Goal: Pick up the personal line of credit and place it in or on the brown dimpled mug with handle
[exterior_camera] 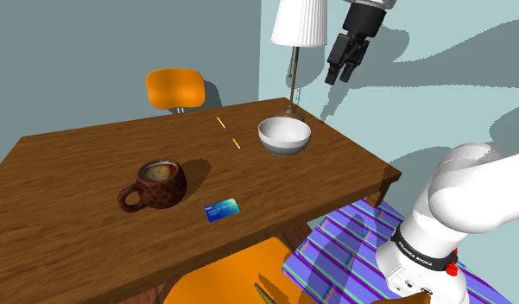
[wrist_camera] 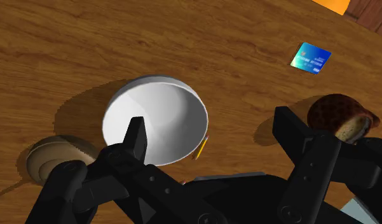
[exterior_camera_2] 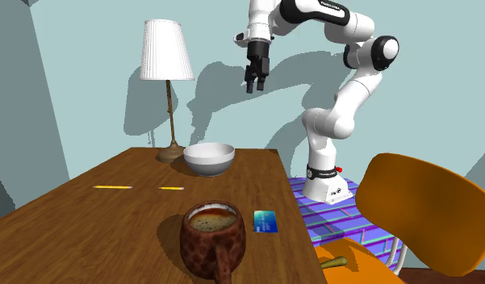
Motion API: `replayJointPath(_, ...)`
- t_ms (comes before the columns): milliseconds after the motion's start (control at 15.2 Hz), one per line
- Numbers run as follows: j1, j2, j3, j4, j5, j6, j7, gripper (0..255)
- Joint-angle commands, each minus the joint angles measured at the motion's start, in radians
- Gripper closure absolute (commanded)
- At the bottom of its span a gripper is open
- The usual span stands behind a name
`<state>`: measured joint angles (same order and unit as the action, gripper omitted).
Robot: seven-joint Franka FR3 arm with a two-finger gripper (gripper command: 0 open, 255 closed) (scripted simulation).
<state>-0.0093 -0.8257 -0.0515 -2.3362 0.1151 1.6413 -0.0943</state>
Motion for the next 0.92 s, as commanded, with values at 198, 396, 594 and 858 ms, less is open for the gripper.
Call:
replayJointPath(198, 0.044, 0.042, 0.023, -0.042, 0.016, 0.084, -0.049, 0)
replayJointPath(396, 0.088, 0.091, 0.047, -0.077, 0.031, 0.168, -0.098, 0)
replayJointPath(594, 0.132, 0.146, 0.072, -0.106, 0.047, 0.251, -0.147, 0)
replayJointPath(858, 0.190, 0.228, 0.107, -0.133, 0.066, 0.360, -0.213, 0)
